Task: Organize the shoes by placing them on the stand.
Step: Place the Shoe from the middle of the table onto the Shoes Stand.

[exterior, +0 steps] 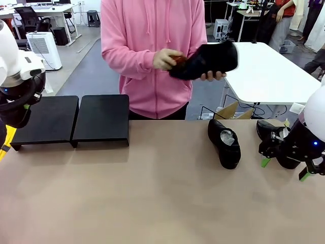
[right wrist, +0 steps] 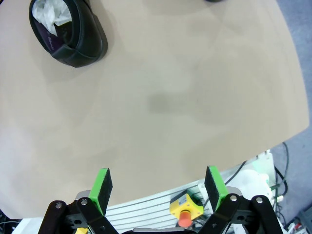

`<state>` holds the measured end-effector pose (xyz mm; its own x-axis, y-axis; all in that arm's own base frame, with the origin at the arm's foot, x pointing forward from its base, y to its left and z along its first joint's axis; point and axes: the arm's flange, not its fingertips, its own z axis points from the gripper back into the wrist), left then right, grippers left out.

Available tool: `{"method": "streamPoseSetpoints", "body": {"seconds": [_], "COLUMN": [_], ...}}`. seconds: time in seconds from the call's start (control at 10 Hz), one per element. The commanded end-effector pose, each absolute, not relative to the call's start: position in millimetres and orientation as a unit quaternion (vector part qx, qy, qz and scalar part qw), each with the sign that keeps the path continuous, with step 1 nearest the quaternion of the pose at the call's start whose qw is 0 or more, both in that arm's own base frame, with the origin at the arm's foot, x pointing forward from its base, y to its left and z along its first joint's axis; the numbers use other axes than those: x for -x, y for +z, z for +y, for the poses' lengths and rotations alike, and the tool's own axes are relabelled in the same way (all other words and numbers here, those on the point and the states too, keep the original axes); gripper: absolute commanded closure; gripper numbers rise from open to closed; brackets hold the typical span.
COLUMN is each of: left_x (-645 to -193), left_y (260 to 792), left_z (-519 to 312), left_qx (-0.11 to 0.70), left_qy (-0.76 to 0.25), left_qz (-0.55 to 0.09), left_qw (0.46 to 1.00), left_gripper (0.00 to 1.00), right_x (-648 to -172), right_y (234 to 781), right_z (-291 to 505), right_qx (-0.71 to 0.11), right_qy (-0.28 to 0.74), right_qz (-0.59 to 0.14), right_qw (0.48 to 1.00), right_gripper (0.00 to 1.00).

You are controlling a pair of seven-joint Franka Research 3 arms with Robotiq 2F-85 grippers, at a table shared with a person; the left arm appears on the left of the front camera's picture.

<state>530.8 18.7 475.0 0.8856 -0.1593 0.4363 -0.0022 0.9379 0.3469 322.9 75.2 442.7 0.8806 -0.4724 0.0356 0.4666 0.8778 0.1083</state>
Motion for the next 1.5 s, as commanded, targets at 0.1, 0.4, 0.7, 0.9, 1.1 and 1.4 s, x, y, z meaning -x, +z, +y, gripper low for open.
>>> {"method": "streamPoseSetpoints", "body": {"seconds": [0.1, 0.4, 0.7, 0.9, 1.1, 1.4], "left_x": [-543, -550, -553, -552, -553, -556], "left_y": [462, 453, 445, 439, 435, 433], "left_z": [30, 31, 34, 35, 37, 38], "left_qx": [-0.155, -0.135, -0.13, -0.138, -0.143, -0.151], "left_qy": [-0.035, -0.039, -0.031, -0.029, -0.026, -0.022], "left_qz": [-0.251, -0.262, -0.262, -0.256, -0.255, -0.26], "left_qw": [0.955, 0.955, 0.956, 0.956, 0.956, 0.953], "left_gripper": [1.0, 1.0, 1.0, 1.0, 1.0, 0.8], "right_x": [-325, -325, -325, -325, -325, -325], "right_y": [442, 442, 442, 442, 442, 442], "right_z": [75, 75, 75, 75, 75, 75], "right_qx": [-0.049, -0.049, -0.049, -0.049, -0.049, -0.049], "right_qy": [-0.238, -0.238, -0.238, -0.238, -0.238, -0.238], "right_qz": [-0.034, -0.034, -0.034, -0.034, -0.034, -0.034], "right_qw": [0.97, 0.97, 0.97, 0.97, 0.97, 0.97], "right_gripper": [0.0, 0.0, 0.0, 0.0, 0.0, 0.0]}}
